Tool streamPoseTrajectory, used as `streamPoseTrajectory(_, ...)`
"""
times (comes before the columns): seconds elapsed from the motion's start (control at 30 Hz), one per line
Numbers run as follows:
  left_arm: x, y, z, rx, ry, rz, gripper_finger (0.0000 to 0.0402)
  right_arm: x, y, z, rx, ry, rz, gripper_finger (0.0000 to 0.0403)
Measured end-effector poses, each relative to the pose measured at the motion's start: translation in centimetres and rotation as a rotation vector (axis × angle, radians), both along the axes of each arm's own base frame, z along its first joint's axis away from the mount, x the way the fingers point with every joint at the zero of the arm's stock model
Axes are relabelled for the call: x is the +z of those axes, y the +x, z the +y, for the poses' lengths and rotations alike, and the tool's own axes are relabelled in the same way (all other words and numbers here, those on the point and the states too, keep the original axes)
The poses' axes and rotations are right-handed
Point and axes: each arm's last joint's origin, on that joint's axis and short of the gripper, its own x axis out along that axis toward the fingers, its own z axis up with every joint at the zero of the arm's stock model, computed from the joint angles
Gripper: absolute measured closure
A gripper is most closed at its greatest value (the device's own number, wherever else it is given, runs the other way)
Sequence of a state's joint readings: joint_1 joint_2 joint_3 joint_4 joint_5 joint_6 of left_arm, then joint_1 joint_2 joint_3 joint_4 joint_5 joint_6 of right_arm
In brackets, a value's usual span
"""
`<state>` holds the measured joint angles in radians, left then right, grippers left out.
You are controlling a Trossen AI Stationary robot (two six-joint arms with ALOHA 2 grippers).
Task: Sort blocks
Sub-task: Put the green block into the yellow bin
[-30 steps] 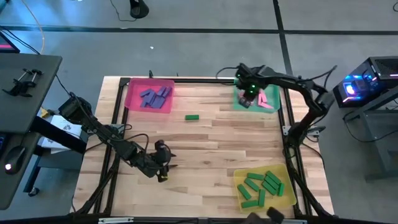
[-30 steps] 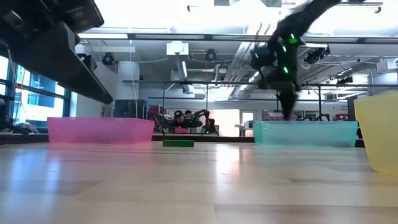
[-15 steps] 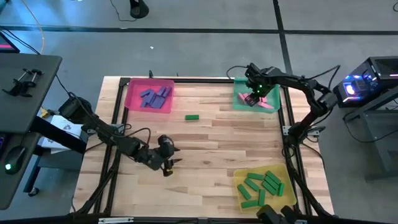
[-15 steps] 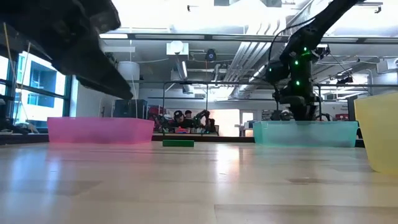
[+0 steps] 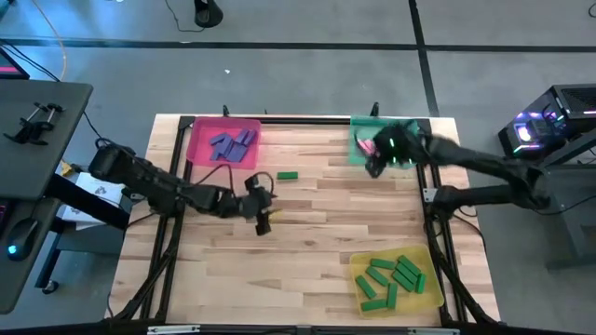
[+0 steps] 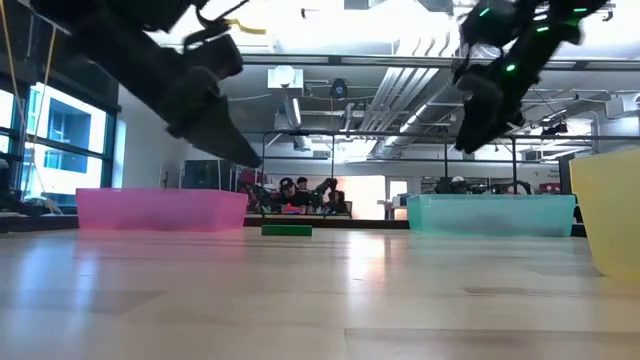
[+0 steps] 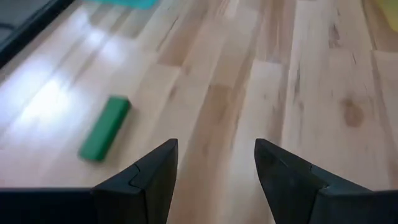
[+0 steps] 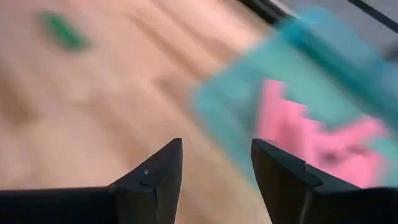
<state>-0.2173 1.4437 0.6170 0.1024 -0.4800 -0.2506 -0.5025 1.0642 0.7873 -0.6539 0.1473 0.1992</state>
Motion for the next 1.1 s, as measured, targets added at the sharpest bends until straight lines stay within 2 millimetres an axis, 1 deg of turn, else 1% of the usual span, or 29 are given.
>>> streamPoseTrajectory(0.13,0.5,0.9,2.8,-0.088,0.022,-0.016,0.0200,-1.5,0.1,5.3,0.149,-0.006,-0.271,0.0226)
streamPoseTrajectory(0.23,0.7,1.2,5.4,-0.093,0.026,-0.033,0.0200,-2.9,0.3,8.8,0.256,-0.004,-0.479,0.0226)
streamPoseTrajectory(0.3,0.5,1.3,7.2,-0.112,-0.004,-0.038,0.0200,-3.9,0.3,11.0,0.298,-0.019,-0.626,0.0226)
streamPoseTrajectory(0.37,-0.1,1.3,8.8,-0.138,-0.040,-0.024,0.0200,-4.9,0.1,12.9,0.332,-0.048,-0.750,0.0226)
streamPoseTrajectory(0.43,-1.0,1.6,9.9,-0.128,-0.041,-0.005,0.0200,-5.8,-0.3,14.6,0.373,-0.082,-0.822,0.0226)
streamPoseTrajectory(0.5,-2.2,1.8,10.9,-0.114,-0.040,0.052,0.0200,-6.1,-0.7,16.0,0.389,-0.114,-0.871,0.0226)
streamPoseTrajectory(0.6,-3.6,2.2,12.0,-0.086,-0.057,0.142,0.0200,-6.2,-0.8,17.5,0.401,-0.172,-0.852,0.0226)
streamPoseTrajectory(0.7,-4.9,2.7,12.9,-0.057,-0.069,0.189,0.0200,-5.7,-0.3,18.9,0.417,-0.203,-0.837,0.0226)
streamPoseTrajectory(0.83,-5.9,3.7,13.8,-0.015,-0.041,0.204,0.0200,-5.3,0.8,20.2,0.464,-0.245,-0.803,0.0226)
streamPoseTrajectory(0.9,-6.4,3.9,13.9,-0.018,-0.037,0.221,0.0200,-5.1,1.5,20.8,0.481,-0.255,-0.793,0.0226)
streamPoseTrajectory(0.97,-6.8,4.1,13.8,-0.033,-0.039,0.234,0.0205,-5.4,2.1,21.2,0.500,-0.263,-0.767,0.0226)
streamPoseTrajectory(1.1,-6.9,4.2,13.2,-0.071,-0.049,0.234,0.0232,-6.0,3.3,22.1,0.544,-0.260,-0.727,0.0226)
